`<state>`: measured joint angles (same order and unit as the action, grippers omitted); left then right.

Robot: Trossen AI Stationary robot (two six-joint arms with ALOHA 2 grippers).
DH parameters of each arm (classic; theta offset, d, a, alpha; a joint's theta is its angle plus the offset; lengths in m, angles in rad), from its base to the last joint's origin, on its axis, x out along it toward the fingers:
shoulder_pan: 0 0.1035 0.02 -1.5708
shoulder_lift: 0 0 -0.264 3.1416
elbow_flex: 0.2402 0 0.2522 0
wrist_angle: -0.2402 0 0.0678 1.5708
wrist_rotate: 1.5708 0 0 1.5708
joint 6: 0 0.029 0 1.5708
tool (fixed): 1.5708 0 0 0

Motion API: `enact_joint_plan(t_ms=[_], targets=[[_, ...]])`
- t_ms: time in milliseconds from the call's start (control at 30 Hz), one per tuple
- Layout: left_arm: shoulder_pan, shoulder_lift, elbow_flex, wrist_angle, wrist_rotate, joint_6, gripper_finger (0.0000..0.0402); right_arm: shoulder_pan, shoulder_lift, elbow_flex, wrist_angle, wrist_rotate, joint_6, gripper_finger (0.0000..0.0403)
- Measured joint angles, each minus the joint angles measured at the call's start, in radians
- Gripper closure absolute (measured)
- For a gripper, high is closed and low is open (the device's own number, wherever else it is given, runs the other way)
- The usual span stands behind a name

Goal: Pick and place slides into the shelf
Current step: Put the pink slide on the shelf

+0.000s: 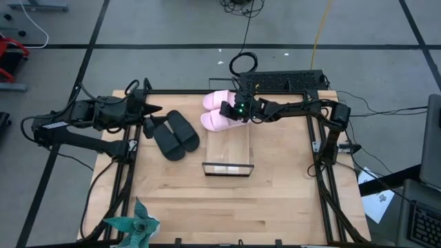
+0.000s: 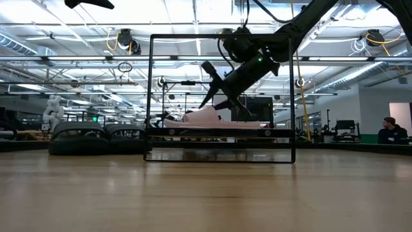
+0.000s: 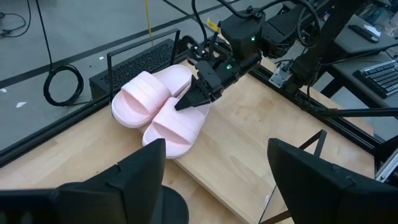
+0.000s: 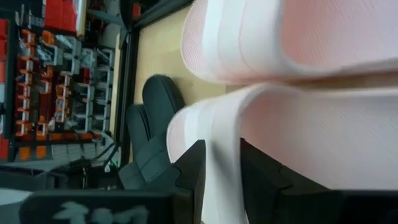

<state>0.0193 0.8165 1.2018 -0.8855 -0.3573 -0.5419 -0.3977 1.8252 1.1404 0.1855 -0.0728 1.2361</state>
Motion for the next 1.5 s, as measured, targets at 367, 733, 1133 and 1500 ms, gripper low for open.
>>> enact_joint_plan(t_ms=[367, 733, 1133, 1500], targets=[[0.0, 0.0, 0.0, 0.0, 0.001, -0.002, 0.0117, -0.002, 0.0, 0.0, -0.011, 0.003, -0.018, 0.0326], [0.0, 0.0, 0.0, 0.0, 0.019, -0.002, 0.0117, -0.002, 0.0, 0.0, -0.03, 0.023, -0.012, 0.0354], [0.0, 0.0, 0.0, 0.0, 0.019, -0.005, 0.0117, 0.002, 0.0, 0.0, -0.03, 0.075, 0.011, 0.0397], [0.0, 0.0, 0.0, 0.0, 0.028, 0.002, 0.0117, 0.001, 0.0, 0.0, -0.025, 0.101, 0.028, 0.0391]])
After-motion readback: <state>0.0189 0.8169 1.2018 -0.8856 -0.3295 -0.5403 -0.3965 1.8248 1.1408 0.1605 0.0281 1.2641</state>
